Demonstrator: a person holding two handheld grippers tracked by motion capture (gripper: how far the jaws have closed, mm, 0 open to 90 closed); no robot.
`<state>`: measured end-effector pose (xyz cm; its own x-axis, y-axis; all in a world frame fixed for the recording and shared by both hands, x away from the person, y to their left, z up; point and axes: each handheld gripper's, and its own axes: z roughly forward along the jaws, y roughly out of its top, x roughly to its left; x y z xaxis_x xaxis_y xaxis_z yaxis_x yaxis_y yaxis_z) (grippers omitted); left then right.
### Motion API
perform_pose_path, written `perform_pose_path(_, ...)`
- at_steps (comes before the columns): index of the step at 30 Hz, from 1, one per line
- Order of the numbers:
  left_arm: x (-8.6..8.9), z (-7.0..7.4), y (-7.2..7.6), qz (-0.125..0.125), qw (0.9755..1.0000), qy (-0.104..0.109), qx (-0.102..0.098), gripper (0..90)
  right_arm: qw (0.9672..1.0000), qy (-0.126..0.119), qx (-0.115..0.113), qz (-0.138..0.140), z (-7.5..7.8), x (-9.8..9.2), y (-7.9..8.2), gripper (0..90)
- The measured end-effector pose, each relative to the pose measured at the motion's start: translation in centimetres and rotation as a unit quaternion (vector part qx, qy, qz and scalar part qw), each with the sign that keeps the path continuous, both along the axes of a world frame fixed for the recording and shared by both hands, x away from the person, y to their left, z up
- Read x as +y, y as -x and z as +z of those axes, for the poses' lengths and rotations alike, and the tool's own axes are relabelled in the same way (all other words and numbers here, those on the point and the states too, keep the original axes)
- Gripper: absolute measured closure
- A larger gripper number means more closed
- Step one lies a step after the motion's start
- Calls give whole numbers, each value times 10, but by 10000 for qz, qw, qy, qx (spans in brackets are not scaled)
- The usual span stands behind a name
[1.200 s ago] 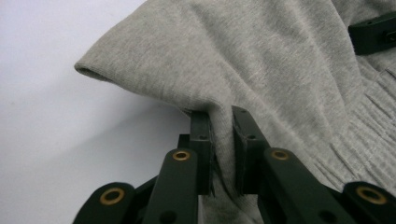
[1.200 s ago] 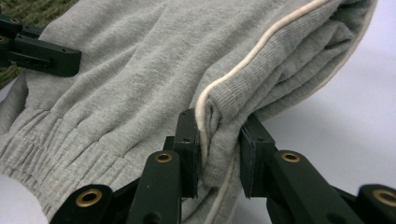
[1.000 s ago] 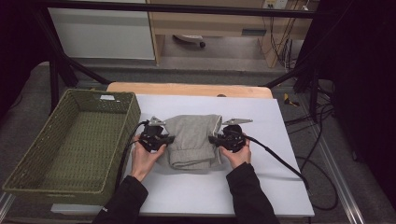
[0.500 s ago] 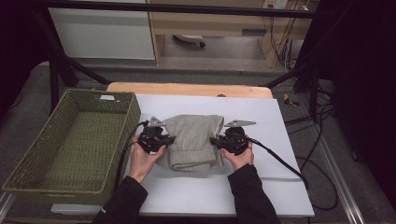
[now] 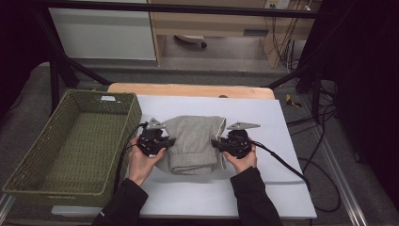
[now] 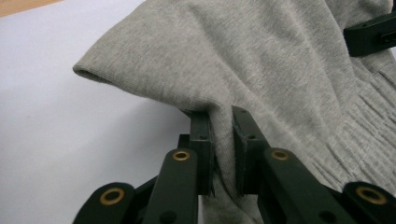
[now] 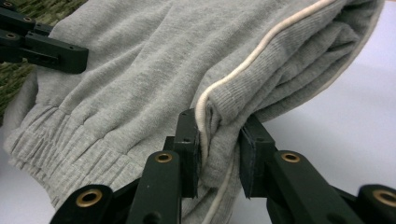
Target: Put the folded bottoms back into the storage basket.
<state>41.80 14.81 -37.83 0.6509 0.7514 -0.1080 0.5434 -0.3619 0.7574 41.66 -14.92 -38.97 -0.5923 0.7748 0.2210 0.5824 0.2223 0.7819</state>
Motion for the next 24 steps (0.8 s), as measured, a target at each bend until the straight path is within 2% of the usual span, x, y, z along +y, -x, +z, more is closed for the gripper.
perform_pose_path(10, 3, 9, 5, -19, 10000, -12, -73, 805, 10000, -24, -78, 36, 7, 2, 7, 725)
perform_pose_path(20, 6, 21, 12, -80, 9998, -9, -159, 805, 9996, -216, -139, 78, 14, -1, 12, 725)
perform_pose_path(24, 7, 24, 14, -106, 9998, -6, -146, 805, 9996, -208, -165, 91, 16, 0, 13, 725)
